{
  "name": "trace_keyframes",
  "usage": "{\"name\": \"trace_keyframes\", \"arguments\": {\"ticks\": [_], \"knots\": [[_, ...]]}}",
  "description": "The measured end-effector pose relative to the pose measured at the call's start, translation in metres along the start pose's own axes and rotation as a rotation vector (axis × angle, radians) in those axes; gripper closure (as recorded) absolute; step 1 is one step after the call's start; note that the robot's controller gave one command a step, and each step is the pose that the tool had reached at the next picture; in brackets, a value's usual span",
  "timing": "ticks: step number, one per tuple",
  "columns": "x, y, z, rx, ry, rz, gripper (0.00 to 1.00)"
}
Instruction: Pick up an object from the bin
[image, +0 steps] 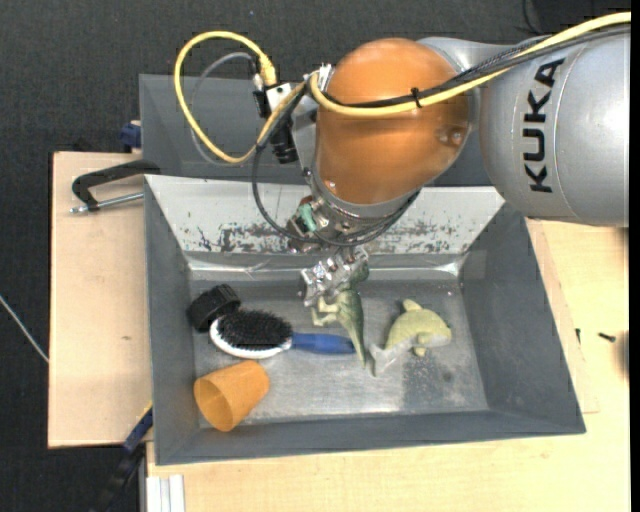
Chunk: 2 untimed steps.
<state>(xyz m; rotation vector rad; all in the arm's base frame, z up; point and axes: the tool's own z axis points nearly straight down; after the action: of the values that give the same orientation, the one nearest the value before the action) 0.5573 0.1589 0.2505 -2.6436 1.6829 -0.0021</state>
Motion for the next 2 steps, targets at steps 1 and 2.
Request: {"name": "trace_keyframes", "arguments": {"ticks": [1,2], "knots": [[-0.005,-0.008,0.011,-0.002,-0.001,-0.171,1.0],[-0.009,-0.004,0.112,-0.015,-0.003,-0.273,1.0]]}}
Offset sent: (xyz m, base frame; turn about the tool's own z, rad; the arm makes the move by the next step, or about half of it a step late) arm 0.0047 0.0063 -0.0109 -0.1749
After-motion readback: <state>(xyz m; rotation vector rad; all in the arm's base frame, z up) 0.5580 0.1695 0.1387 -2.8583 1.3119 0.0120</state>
